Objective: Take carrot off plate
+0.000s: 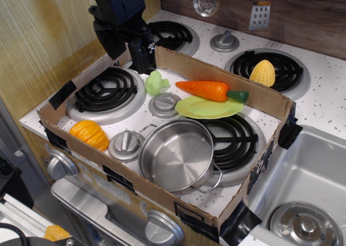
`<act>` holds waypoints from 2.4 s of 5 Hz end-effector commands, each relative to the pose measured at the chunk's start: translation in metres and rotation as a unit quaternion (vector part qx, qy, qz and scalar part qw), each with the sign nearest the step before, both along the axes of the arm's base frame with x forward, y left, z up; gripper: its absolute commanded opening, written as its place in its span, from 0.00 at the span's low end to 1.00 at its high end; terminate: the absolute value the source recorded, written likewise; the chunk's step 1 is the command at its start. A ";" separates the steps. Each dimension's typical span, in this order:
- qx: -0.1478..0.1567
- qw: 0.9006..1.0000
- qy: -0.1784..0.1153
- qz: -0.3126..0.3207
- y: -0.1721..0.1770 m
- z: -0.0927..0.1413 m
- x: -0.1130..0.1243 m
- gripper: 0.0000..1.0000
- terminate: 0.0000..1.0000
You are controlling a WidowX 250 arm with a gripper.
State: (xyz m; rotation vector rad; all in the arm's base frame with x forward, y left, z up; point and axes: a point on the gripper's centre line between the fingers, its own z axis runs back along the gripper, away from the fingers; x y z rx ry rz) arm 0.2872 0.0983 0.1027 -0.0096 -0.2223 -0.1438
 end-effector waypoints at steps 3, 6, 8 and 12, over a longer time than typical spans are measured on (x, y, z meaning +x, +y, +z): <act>0.020 0.980 -0.015 -0.198 -0.014 0.013 0.012 1.00 0.00; 0.007 0.926 0.027 -0.377 -0.053 -0.004 0.021 1.00 0.00; 0.033 0.892 0.020 -0.450 -0.071 -0.018 0.040 1.00 0.00; 0.060 0.798 -0.032 -0.599 -0.086 -0.041 0.060 1.00 0.00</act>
